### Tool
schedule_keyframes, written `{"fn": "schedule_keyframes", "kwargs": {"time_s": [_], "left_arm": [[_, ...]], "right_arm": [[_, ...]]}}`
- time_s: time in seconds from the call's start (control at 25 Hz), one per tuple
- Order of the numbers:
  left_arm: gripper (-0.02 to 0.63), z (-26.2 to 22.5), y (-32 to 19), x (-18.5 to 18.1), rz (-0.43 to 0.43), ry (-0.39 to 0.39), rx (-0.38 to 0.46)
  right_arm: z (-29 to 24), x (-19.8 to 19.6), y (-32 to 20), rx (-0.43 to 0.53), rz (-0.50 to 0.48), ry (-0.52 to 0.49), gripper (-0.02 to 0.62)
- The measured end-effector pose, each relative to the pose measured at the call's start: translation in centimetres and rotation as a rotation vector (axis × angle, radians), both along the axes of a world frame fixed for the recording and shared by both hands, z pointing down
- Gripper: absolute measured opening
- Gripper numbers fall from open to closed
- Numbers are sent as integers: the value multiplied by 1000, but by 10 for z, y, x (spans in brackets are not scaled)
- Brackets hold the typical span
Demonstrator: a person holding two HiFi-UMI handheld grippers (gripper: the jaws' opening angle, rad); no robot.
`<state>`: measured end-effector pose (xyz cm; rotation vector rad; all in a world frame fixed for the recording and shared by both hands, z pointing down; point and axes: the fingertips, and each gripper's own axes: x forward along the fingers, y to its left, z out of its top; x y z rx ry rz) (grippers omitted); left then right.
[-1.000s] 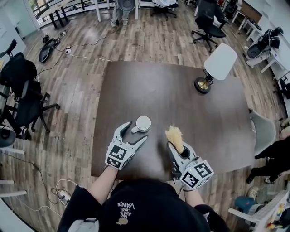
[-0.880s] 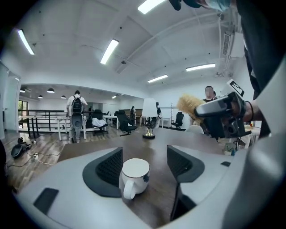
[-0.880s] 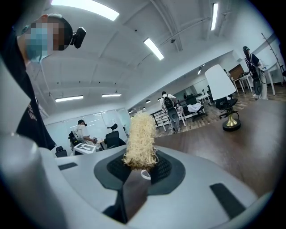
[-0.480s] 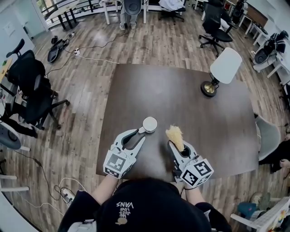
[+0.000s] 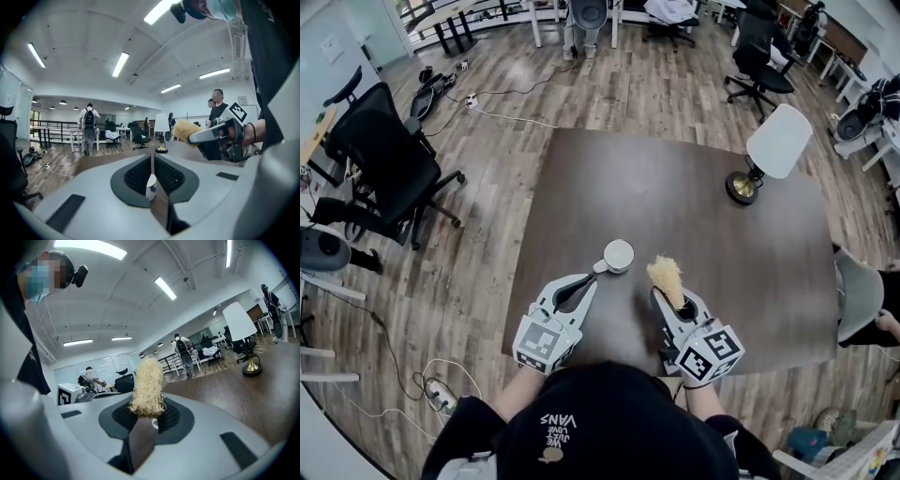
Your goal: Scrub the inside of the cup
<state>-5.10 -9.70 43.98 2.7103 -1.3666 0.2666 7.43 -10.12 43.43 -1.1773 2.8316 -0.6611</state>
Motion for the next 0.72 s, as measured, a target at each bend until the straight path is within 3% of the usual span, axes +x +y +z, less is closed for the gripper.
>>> {"fn": "schedule_keyframes", "kwargs": {"time_s": [0.72], "left_arm": [[10,-6,9,0,11,-2,5]], "right_arm": [[4,0,-2,-2,-18,42,81]]}}
